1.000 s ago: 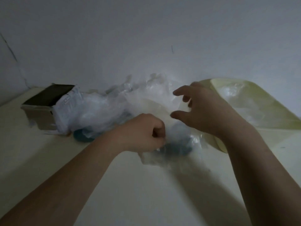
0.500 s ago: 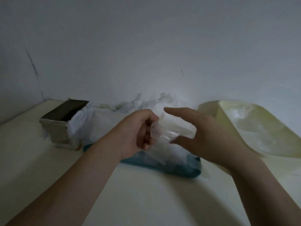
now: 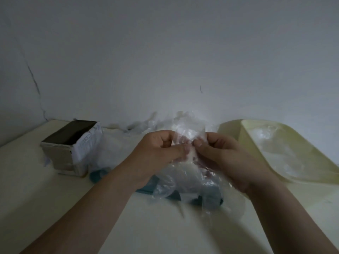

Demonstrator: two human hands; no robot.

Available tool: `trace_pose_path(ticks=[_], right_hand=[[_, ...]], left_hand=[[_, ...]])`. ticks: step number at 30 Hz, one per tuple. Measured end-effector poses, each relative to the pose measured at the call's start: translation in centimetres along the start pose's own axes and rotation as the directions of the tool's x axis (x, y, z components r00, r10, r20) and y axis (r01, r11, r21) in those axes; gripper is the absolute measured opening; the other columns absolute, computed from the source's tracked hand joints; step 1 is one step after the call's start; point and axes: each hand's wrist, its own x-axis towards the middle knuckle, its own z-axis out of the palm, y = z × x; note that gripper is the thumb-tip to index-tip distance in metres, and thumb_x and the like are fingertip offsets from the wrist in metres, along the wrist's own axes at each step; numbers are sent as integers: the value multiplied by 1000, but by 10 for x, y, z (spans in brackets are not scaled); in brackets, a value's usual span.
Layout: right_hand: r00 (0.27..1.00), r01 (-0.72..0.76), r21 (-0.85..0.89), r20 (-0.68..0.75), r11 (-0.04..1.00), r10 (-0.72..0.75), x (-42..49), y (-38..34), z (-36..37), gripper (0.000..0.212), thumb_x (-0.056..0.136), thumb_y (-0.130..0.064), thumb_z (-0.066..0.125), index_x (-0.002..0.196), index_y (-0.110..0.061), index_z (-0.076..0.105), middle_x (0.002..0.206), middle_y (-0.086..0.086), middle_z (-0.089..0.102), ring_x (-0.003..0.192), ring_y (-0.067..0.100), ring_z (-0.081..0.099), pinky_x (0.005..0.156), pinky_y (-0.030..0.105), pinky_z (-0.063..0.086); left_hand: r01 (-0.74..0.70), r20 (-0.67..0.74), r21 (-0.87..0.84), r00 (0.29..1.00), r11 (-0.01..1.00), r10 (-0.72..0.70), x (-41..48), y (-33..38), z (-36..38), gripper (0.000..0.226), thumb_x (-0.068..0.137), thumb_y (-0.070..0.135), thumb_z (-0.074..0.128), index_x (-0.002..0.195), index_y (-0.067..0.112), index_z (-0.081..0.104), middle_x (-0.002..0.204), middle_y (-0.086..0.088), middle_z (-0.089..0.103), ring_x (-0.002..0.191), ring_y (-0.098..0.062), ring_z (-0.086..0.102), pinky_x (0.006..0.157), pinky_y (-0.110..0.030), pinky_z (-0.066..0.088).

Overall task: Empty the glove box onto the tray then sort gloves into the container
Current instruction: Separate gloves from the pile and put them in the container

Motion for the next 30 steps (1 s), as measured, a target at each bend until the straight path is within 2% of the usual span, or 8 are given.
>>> trace_pose_path(ticks=[3, 6, 9, 14, 17, 20, 26, 30], right_hand=[[996, -25, 2, -80, 1000, 25, 2, 3, -6, 33, 98, -29, 66, 74, -7, 63, 59, 10, 47, 55, 23, 41, 50, 27, 39], [972, -105, 19, -210, 994, 106, 5, 4, -10, 52, 99, -41, 65, 92, 11, 62, 76, 14, 52, 68, 28, 46, 56, 33, 39], [936, -139, 80, -314, 987, 157, 6, 2, -9, 50, 104, -47, 54, 95, -4, 78, 80, 13, 71, 71, 25, 68, 61, 32, 55], [988, -125, -4, -93, 992, 124, 6, 3, -15, 80, 79, -80, 49, 123, -17, 68, 113, 6, 78, 104, 24, 75, 78, 35, 61], [991, -79, -46, -109, 996, 74, 6, 8, -12, 49, 87, -53, 72, 118, -15, 70, 109, 6, 78, 101, 25, 76, 81, 37, 61], [962, -71, 12, -262, 997, 72, 11, 14, -7, 23, 99, -28, 66, 107, -9, 74, 92, 11, 78, 75, 25, 72, 63, 33, 58], [921, -44, 3, -387, 999, 41, 12, 14, -15, 16, 102, -24, 63, 106, -14, 76, 77, 4, 72, 50, 15, 43, 41, 23, 31], [984, -95, -419, -179, 903, 20, 4, 8, -25, 22, 100, -33, 65, 93, -17, 77, 78, 2, 77, 53, 14, 54, 47, 21, 45]], left_hand=[[33, -20, 14, 999, 999, -33, 2, 1, -5, 26, 90, 25, 77, 86, 0, 70, 70, -13, 68, 69, -27, 66, 81, -50, 53], [70, -11, -21, 997, 997, -70, 5, 0, -14, 29, 94, 24, 74, 75, 4, 64, 63, -2, 58, 60, -20, 61, 90, -57, 56], [77, -54, -59, 995, 995, -80, 9, -4, -16, 28, 94, 24, 74, 72, 11, 62, 66, -6, 54, 61, -18, 57, 84, -49, 59], [87, -111, -186, 988, 979, -109, 11, -11, -8, 19, 94, 21, 74, 78, 12, 71, 75, -10, 63, 73, -27, 62, 77, -41, 61], [53, -140, -115, 988, 992, -69, 8, -13, 2, 14, 95, 17, 74, 86, 7, 72, 76, -12, 69, 72, -25, 68, 75, -41, 62], [58, -110, -103, 991, 993, -70, 6, -12, 5, 11, 94, 17, 75, 94, 6, 73, 78, -11, 69, 72, -24, 69, 72, -40, 63], [54, -151, -139, 986, 989, -75, 12, -11, -17, 8, 88, 11, 79, 95, 8, 76, 68, -6, 61, 59, -16, 57, 57, -28, 54], [-65, -274, 341, 947, 938, 165, 15, -19, -30, 10, 87, 18, 83, 92, 17, 75, 80, 2, 72, 69, -10, 66, 65, -23, 55]])
